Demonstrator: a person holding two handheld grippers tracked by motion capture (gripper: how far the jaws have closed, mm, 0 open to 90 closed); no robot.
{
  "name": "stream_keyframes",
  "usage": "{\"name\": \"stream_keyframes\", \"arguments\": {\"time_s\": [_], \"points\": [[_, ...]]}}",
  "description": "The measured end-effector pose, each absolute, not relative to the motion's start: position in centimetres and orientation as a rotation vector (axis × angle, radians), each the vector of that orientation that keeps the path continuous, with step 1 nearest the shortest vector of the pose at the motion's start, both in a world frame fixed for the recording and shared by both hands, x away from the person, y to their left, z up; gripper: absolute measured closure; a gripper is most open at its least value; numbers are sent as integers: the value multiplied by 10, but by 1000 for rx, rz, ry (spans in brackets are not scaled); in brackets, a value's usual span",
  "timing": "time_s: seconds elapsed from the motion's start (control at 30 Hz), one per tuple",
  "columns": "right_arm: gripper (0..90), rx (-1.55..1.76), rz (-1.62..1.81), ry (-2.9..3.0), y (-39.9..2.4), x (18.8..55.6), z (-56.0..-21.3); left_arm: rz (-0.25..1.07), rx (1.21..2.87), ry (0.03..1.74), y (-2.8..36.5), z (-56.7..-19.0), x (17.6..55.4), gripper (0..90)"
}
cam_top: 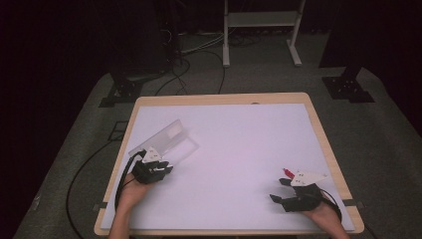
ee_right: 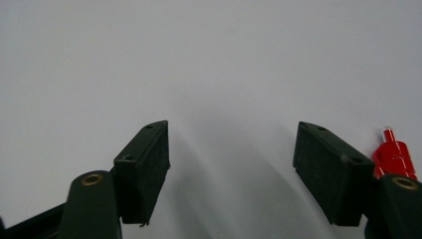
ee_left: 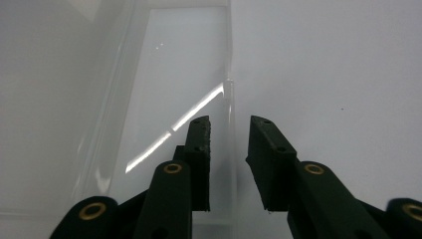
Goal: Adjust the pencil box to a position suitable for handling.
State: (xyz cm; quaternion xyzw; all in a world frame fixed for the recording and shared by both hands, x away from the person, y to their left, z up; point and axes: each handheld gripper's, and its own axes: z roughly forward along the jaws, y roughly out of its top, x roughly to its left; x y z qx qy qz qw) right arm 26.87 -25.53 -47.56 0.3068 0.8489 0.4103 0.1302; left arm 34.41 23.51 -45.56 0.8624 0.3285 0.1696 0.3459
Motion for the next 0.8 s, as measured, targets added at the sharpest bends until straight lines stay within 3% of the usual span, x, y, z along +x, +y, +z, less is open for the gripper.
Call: {"name": "stream_keyframes", "arguments": {"time_s": [0.37,0.47,0.8], "points": [[297,888,1195,2464,-255,269,-475,428,2275,853,233,-460,347,809],[296,887,1194,2463,-255,269,-475,414,2276,848,234,-461,348,871],[297,886,1193,2467,-255,268,-476,451,2291,824,233,-460,347,892]]}}
